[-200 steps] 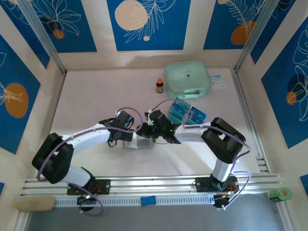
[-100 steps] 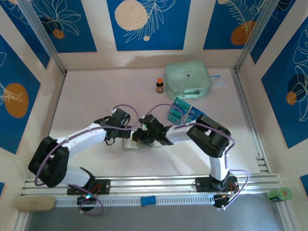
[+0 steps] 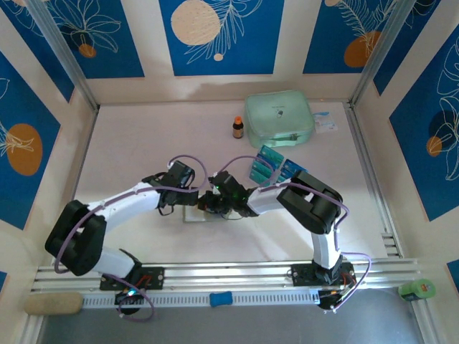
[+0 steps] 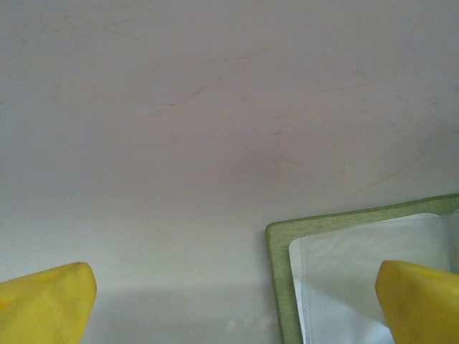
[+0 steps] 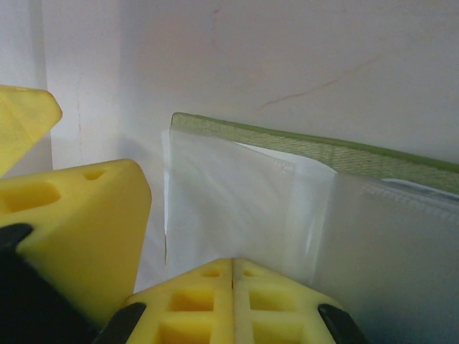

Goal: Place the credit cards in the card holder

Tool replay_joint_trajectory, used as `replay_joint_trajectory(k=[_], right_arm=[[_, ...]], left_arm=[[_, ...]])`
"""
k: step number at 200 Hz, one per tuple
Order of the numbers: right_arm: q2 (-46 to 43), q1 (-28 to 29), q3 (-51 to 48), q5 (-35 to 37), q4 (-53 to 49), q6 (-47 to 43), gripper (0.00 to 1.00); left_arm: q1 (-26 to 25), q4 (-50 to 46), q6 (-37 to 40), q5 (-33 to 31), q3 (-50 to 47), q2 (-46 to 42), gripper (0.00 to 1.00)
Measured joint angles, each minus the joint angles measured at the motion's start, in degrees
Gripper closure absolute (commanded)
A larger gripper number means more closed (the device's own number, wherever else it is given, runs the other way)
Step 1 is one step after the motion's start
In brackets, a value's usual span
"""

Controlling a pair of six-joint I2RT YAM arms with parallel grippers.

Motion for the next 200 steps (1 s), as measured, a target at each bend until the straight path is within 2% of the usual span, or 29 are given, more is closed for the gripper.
replay_joint_trajectory(k=[57,82,132,200], right_arm=[[-7.8,-0.9,-3.8,-0.2,-1.0,-1.7,1.00],[-10.9,-3.2,-5.5,-0.3,-0.9,-2.5,1.00],[-11.4,-7.8,-11.1,-0.1,-1.5,-3.5,1.00],[-13.1,-7.8,-17.0,0.6,1.8,-2.6,1.00]], left_arm=[[0.0,2.1,-0.4,1.3,-1.6,3.1,0.00],[0.0,2.0,-0.4,1.3,-1.8,3.3,0.00],[0.0,2.2,-0.3,1.2,-1.8,3.4,0.00],[0.0,3.0,0.7,1.0,-1.7,4.9,0.00]])
